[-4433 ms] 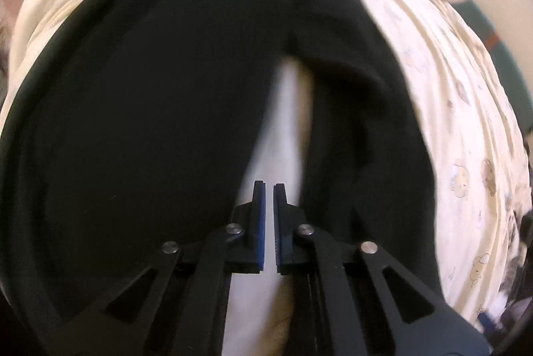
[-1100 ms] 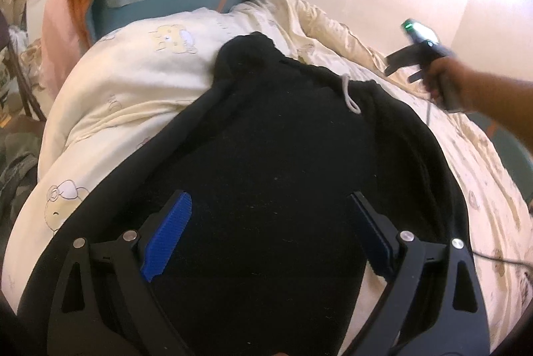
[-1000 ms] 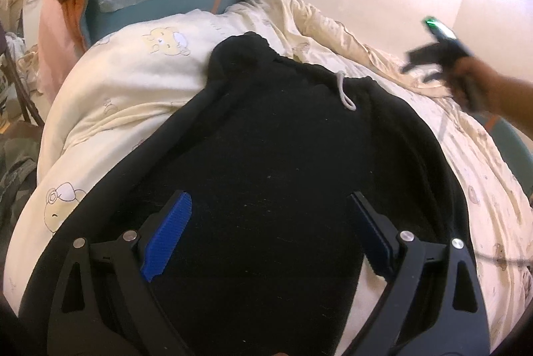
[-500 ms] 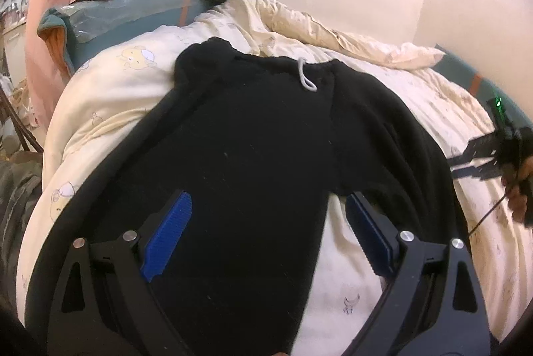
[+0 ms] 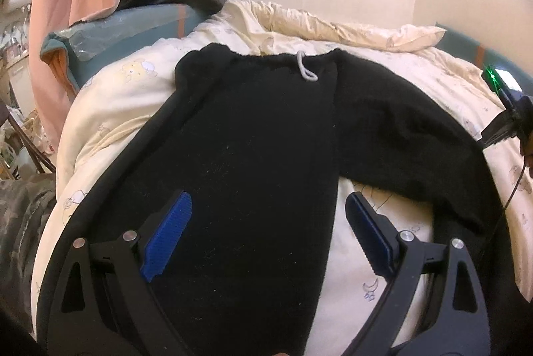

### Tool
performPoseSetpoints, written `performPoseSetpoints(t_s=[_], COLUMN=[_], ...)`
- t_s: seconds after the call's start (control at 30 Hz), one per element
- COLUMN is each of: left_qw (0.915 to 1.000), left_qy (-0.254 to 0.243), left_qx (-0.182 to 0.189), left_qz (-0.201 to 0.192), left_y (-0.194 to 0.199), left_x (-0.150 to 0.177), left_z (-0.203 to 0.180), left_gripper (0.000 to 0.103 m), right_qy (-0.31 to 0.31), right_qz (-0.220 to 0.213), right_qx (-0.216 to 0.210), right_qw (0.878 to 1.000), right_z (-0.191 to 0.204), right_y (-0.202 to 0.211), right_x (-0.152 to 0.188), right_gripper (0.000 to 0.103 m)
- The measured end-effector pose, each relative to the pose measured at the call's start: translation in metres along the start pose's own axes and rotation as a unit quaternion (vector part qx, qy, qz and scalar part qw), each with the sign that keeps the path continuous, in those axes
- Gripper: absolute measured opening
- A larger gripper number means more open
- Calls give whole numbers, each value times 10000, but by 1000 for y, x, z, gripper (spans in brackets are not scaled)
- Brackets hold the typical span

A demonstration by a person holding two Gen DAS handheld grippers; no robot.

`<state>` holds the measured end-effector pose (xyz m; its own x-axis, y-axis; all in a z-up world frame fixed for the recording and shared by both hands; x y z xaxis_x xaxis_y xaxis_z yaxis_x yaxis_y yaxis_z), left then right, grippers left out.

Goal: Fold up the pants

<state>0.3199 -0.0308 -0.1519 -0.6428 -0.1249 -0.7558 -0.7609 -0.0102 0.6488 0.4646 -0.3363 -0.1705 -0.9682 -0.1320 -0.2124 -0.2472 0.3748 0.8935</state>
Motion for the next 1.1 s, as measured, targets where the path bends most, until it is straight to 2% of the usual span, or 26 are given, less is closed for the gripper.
performPoseSetpoints(t_s=[0.03, 0.07, 0.17, 0.2, 0.23, 0.37, 0.43, 0.53, 0.57, 0.6, 0.63, 0.67, 0.7, 0.87, 0.93, 1.03, 1.1], left_qw=[10000, 9999, 9997, 9996, 9996, 9999, 9999, 9996, 9994, 9991, 9983, 9972, 9965, 9890, 9814, 9689, 9619], left_qy=[51, 113, 217, 246, 255, 144, 83, 37, 47, 60, 94, 150, 169, 57, 2, -398, -405], left_qx=[28, 51, 54, 95, 113, 39, 32, 72, 98, 109, 142, 239, 311, 922, 1250, 1545, 1657], left_qz=[13, 18, 16, 29, 28, 80, 141, 277, 319, 413, 549, 699, 763, 1153, 1455, 1891, 2137], left_y=[0, 1, 4, 4, 4, 0, -2, -5, -5, -6, -7, -6, -2, 25, 28, 18, 4], left_x=[0, -1, -2, -2, -3, 0, 3, 3, 3, 2, 1, -1, -1, 3, 9, 13, 13], left_z=[2, 5, 10, 10, 10, 6, 4, 1, 0, -2, -4, -7, -10, -35, -52, -90, -114], left_gripper=[92, 92, 92, 92, 92, 92, 92, 92, 92, 92, 92, 92, 92, 92, 92, 92, 92], right_qy=[23, -228, -888, -898, -733, -506, -452, -290, -429, -574, -659, -771, -848, -1503, -1974, -2524, -2726], right_qz=[-110, -305, -450, -669, -654, 128, 479, 459, 330, 265, 191, 71, -59, -390, -507, -626, -618], right_qx=[208, 355, -59, -1, 302, 598, 182, -335, -576, -853, -1096, -1313, -1432, -1937, -2052, -2061, -1918], right_qw=[9997, 9986, 9950, 9937, 9947, 9968, 9977, 9980, 9969, 9944, 9916, 9883, 9860, 9687, 9573, 9433, 9408], right_z=[-1, -11, -31, -34, -31, -24, -10, -6, -12, -19, -23, -29, -35, -76, -85, -82, -78], right_y=[4, 15, 39, 49, 46, -2, -13, 8, 23, 35, 45, 61, 75, 124, 142, 145, 143], right_x=[-3, -7, -13, -15, -17, -19, -16, 0, 9, 20, 27, 42, 55, 126, 174, 245, 267], right_gripper=[1, 1, 0, 0, 0, 2, 3, 4, 14, 30, 42, 64, 69, 69, 69, 69, 69])
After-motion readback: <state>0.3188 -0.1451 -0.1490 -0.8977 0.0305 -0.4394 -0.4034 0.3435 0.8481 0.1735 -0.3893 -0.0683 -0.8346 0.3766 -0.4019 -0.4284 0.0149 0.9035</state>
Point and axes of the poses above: each gripper's, at about its wrist camera, not at the fingertips, and y roughly against the way its jaws point, z to its left, x to its underside, the point moved 2 cm from there along -y, roughly the way its jaws point, and after that the axes turned 8 degrees about x, right-handed, at the moved point
